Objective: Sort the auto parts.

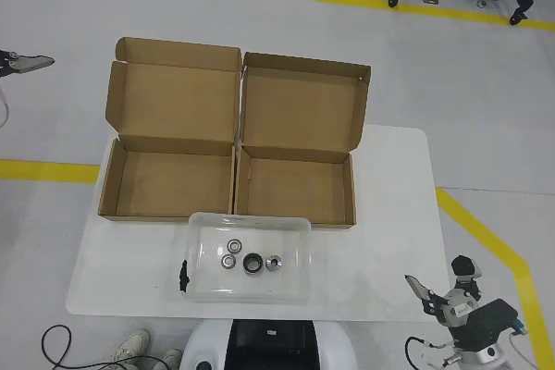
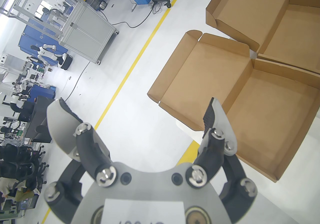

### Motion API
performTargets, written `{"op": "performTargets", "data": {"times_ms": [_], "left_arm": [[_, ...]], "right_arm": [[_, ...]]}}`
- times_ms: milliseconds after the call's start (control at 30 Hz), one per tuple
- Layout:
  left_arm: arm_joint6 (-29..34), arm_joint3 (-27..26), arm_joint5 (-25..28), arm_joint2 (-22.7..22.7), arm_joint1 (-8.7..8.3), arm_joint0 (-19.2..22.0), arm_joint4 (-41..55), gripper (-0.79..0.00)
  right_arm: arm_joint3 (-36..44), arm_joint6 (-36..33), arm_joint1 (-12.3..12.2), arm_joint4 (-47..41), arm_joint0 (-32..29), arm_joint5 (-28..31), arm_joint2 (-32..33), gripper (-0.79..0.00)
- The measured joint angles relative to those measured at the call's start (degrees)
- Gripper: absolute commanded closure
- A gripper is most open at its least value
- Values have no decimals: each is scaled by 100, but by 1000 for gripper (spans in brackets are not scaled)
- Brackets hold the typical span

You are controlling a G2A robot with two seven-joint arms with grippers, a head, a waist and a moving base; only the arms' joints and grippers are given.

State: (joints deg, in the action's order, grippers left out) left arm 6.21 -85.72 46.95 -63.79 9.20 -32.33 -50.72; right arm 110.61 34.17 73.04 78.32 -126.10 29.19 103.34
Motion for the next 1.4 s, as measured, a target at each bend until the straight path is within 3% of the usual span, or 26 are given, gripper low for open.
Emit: {"op": "performTargets", "data": {"times_ms": [600, 833, 1167, 1400], "left_arm": [[0, 0, 0, 0, 0, 0, 0, -785], [0, 0, 0, 0, 0, 0, 0, -785], [0, 0, 0, 0, 0, 0, 0, -785], [0, 0, 0, 0, 0, 0, 0, -785]], "right_arm": [[31, -85, -7, 47, 52, 11, -4, -785], [444, -799, -61, 608, 356, 270, -253, -785], [754, -2370, -83, 1251, 1257, 512, -1427, -785], [638, -2897, -85, 1381, 1839, 710, -2110, -785]]}}
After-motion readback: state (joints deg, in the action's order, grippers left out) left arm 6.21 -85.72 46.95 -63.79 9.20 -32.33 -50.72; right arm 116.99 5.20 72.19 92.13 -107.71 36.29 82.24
